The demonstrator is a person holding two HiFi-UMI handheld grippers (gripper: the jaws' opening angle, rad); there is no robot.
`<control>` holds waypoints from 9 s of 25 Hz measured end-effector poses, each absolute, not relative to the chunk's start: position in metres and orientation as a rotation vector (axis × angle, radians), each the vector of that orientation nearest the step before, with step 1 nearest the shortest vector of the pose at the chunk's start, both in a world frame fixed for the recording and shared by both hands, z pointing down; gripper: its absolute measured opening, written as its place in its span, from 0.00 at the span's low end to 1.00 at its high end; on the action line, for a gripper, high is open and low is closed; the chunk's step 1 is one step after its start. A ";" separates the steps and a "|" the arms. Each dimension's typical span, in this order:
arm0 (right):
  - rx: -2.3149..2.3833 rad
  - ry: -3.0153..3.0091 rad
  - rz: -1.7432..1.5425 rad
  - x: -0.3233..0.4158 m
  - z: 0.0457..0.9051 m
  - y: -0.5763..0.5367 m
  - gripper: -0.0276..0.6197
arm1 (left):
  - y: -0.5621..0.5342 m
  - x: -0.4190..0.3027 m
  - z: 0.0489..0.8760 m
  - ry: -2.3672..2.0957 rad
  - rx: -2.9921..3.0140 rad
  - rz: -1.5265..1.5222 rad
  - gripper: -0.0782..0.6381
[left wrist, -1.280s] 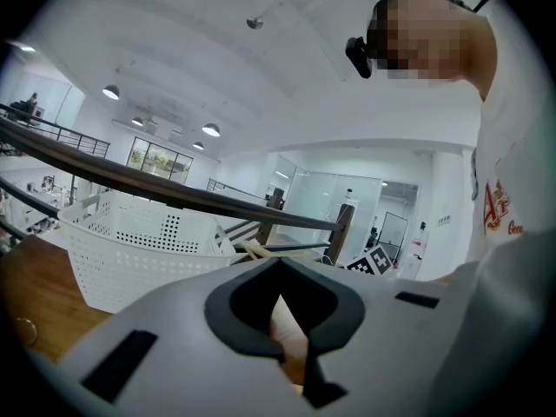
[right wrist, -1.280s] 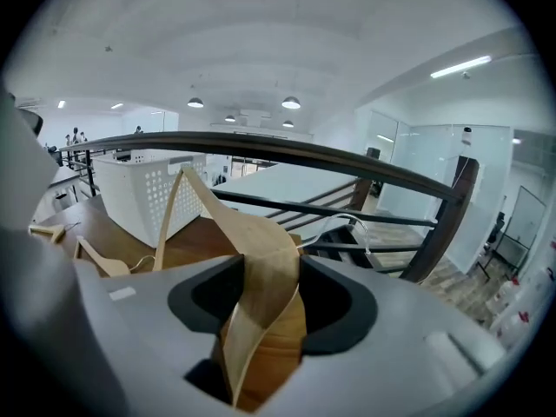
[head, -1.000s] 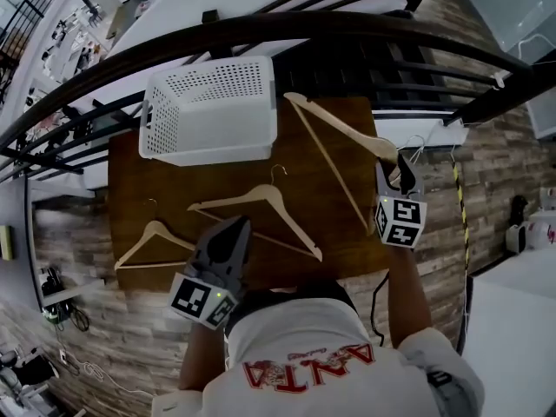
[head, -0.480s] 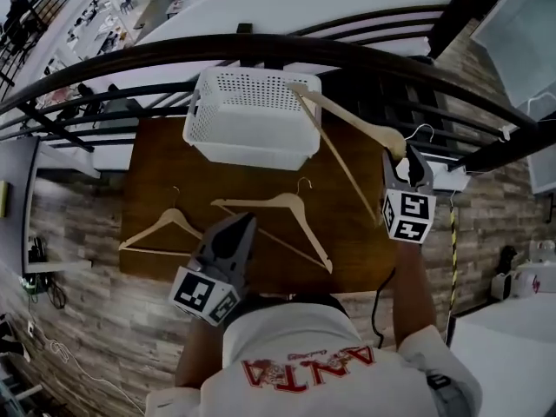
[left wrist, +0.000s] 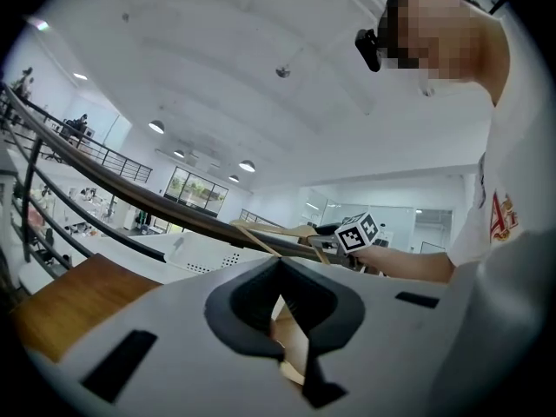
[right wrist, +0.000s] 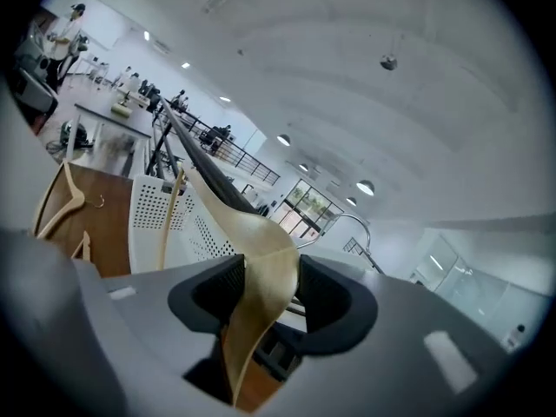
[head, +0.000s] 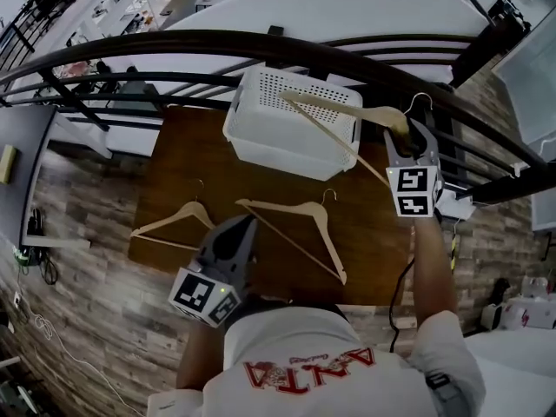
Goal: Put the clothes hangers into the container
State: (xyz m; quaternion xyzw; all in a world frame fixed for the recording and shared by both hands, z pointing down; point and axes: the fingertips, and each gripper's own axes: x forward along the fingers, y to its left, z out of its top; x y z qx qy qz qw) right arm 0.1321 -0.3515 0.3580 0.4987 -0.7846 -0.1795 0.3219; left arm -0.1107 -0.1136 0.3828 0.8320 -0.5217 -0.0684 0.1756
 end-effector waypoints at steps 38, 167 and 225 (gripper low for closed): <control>0.585 -1.848 -0.824 -0.041 0.448 -0.376 0.35 | -0.133 -0.190 0.410 -1.558 2.237 -0.202 0.12; 1.244 -2.253 -0.219 0.123 0.386 -0.236 0.33 | -0.114 -0.094 0.360 -1.516 2.409 -0.078 0.12; 0.769 -1.945 -0.715 -0.021 0.388 -0.374 0.22 | -0.152 -0.174 0.401 -1.552 2.262 -0.114 0.12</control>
